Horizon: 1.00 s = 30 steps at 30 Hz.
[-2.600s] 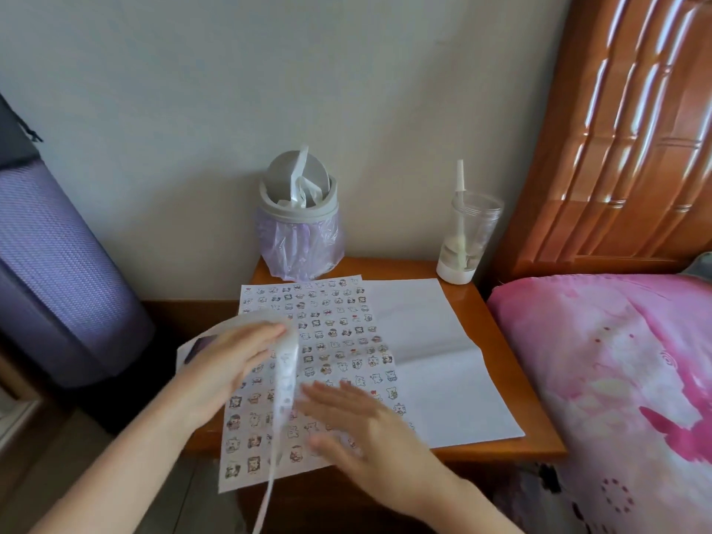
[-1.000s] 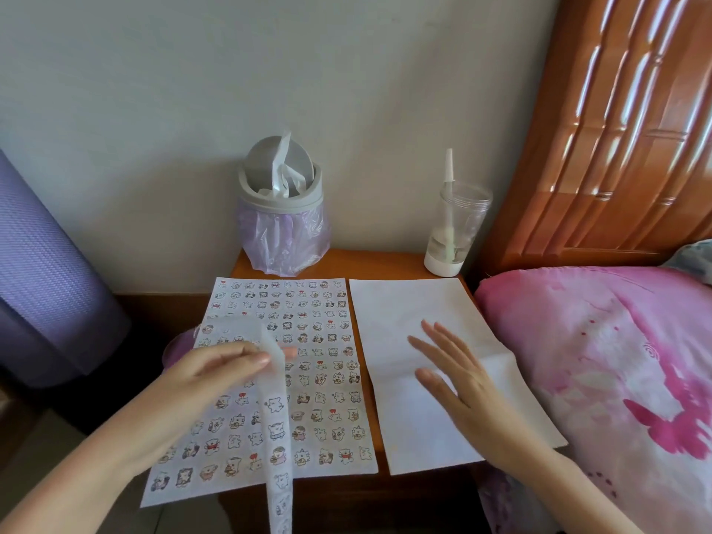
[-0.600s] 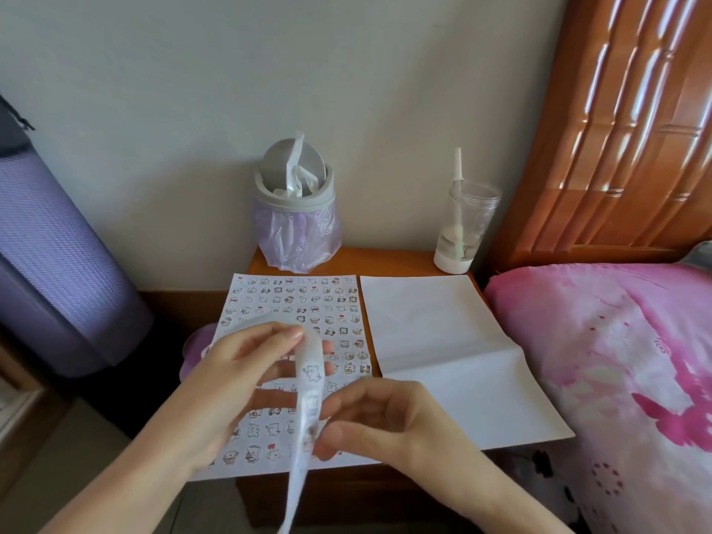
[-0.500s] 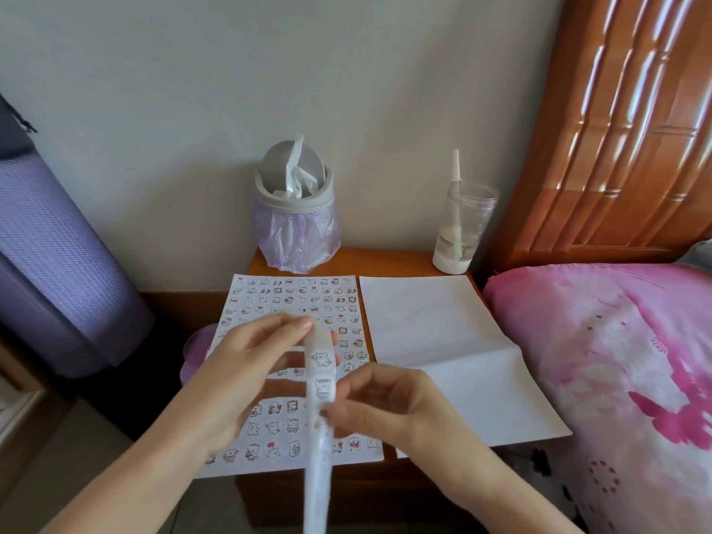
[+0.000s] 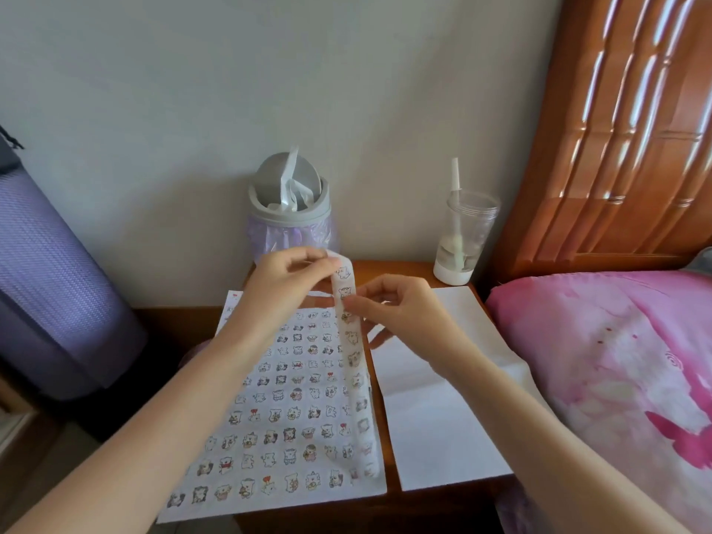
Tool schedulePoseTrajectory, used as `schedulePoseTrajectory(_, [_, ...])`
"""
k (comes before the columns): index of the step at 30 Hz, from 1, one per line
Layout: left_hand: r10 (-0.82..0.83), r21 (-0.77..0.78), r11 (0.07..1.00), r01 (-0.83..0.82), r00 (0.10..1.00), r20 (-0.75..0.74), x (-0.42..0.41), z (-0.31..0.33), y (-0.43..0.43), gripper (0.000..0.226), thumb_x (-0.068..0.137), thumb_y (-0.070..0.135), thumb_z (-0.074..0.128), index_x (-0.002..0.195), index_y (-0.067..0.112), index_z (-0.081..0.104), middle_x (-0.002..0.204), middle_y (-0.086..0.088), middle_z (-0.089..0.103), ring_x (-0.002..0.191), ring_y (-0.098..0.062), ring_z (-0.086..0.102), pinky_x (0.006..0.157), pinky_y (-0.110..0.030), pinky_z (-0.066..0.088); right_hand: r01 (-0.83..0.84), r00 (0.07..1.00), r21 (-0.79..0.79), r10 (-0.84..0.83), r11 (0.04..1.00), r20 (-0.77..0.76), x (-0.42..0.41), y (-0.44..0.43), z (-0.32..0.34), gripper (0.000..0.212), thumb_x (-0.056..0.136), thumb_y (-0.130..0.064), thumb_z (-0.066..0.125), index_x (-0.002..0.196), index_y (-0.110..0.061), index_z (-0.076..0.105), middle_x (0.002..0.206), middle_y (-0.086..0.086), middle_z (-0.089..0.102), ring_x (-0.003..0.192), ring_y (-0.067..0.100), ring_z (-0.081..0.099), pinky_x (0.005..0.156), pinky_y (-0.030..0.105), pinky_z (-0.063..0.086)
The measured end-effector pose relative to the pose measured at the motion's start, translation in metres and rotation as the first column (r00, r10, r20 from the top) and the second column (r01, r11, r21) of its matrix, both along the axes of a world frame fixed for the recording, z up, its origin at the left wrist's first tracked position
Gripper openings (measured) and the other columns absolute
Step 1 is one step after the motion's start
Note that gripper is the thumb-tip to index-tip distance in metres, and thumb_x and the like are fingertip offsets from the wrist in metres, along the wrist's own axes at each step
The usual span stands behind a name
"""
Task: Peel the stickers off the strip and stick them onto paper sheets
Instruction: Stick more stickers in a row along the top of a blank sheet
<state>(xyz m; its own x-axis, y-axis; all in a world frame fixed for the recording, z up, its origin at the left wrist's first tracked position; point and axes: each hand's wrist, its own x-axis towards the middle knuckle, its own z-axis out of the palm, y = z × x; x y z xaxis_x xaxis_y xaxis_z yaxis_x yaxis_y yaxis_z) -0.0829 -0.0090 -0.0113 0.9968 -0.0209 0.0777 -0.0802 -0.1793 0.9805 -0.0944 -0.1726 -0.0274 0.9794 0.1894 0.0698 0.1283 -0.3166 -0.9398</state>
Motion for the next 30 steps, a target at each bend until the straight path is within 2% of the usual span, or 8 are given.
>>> schedulePoseTrajectory(2, [0.025, 0.018, 1.0, -0.025, 1.0, -0.009, 0.008, -0.013, 0.0, 0.013, 0.086, 0.025, 0.064, 0.094, 0.018, 0.07, 0.085, 0.004, 0.074, 0.074, 0.0, 0.069, 0.064, -0.014, 0.053, 0.065, 0.994, -0.088, -0.056, 0.994, 0.098, 0.012, -0.003, -0.01, 0.018, 0.08, -0.03, 0.072, 0.091, -0.017, 0.067, 0.088, -0.006, 0.07, 0.078, 0.014, 0.067, 0.069, 0.031, 0.059])
schedulePoseTrajectory(3, [0.026, 0.014, 1.0, -0.026, 0.999, -0.022, 0.012, -0.019, -0.001, 0.011, 0.086, 0.025, 0.064, 0.092, 0.019, 0.071, 0.084, 0.005, 0.074, 0.073, 0.001, 0.069, 0.061, -0.01, 0.05, 0.095, 0.984, -0.077, -0.082, 0.992, 0.157, 0.018, -0.005, -0.014, 0.016, 0.08, -0.029, 0.072, 0.091, -0.019, 0.067, 0.089, -0.008, 0.07, 0.081, 0.012, 0.066, 0.072, 0.028, 0.058])
schedulePoseTrajectory(7, [-0.015, -0.099, 0.995, 0.004, 0.994, -0.11, 0.02, -0.032, -0.008, 0.012, 0.085, 0.016, 0.065, 0.092, 0.01, 0.072, 0.082, -0.003, 0.074, 0.069, -0.003, 0.07, 0.052, -0.005, 0.047, 0.118, 0.952, -0.057, -0.096, 0.991, 0.291, 0.035, -0.004, -0.024, 0.008, 0.083, -0.019, 0.07, 0.087, -0.025, 0.066, 0.086, -0.012, 0.069, 0.08, 0.005, 0.064, 0.069, 0.017, 0.051])
schedulePoseTrajectory(10, [-0.039, -0.111, 0.993, 0.029, 0.995, -0.093, 0.027, -0.036, -0.011, 0.011, 0.085, 0.015, 0.064, 0.089, 0.011, 0.073, 0.081, 0.0, 0.074, 0.066, 0.002, 0.068, 0.051, -0.003, 0.046, 0.102, 0.955, -0.087, -0.073, 0.991, 0.286, 0.046, -0.001, -0.031, 0.011, 0.083, -0.019, 0.07, 0.083, -0.029, 0.067, 0.082, -0.014, 0.069, 0.075, 0.002, 0.062, 0.066, 0.015, 0.048])
schedulePoseTrajectory(13, [-0.059, -0.128, 0.991, 0.046, 0.994, -0.097, 0.034, -0.041, -0.012, 0.01, 0.085, 0.016, 0.064, 0.086, 0.013, 0.074, 0.081, 0.002, 0.075, 0.071, -0.001, 0.069, 0.055, -0.006, 0.048, 0.086, 0.954, -0.061, -0.065, 0.994, 0.292, 0.055, -0.003, -0.036, 0.009, 0.082, -0.013, 0.07, 0.085, -0.022, 0.071, 0.079, -0.009, 0.07, 0.07, 0.005, 0.063, 0.066, 0.023, 0.054])
schedulePoseTrajectory(17, [-0.058, -0.137, 0.99, 0.038, 0.989, -0.139, 0.04, -0.045, -0.015, 0.014, 0.087, 0.017, 0.062, 0.085, 0.01, 0.074, 0.08, -0.002, 0.075, 0.069, -0.003, 0.069, 0.053, -0.006, 0.047, 0.085, 0.953, -0.051, -0.066, 0.995, 0.295, 0.06, -0.007, -0.043, 0.008, 0.082, -0.012, 0.07, 0.086, -0.019, 0.072, 0.079, -0.007, 0.072, 0.071, 0.006, 0.065, 0.066, 0.025, 0.055])
schedulePoseTrajectory(22, [-0.051, -0.116, 0.993, 0.033, 0.986, -0.157, 0.045, -0.047, -0.019, 0.019, 0.09, 0.018, 0.058, 0.08, 0.014, 0.073, 0.071, 0.003, 0.074, 0.065, -0.002, 0.07, 0.052, -0.005, 0.047, 0.08, 0.958, -0.026, -0.07, 0.996, 0.279, 0.062, -0.008, -0.053, 0.007, 0.083, -0.013, 0.069, 0.087, -0.018, 0.071, 0.082, -0.005, 0.072, 0.076, 0.011, 0.068, 0.071, 0.037, 0.058])
schedulePoseTrajectory(30, [-0.052, -0.091, 0.995, 0.039, 0.987, -0.15, 0.049, -0.053, -0.018, 0.017, 0.089, 0.015, 0.058, 0.083, 0.011, 0.073, 0.071, -0.001, 0.074, 0.068, -0.007, 0.07, 0.053, -0.01, 0.05, 0.082, 0.966, 0.019, -0.085, 0.996, 0.244, 0.065, -0.007, -0.059, 0.011, 0.082, -0.011, 0.07, 0.082, -0.022, 0.07, 0.079, -0.005, 0.072, 0.074, 0.012, 0.068, 0.07, 0.037, 0.058])
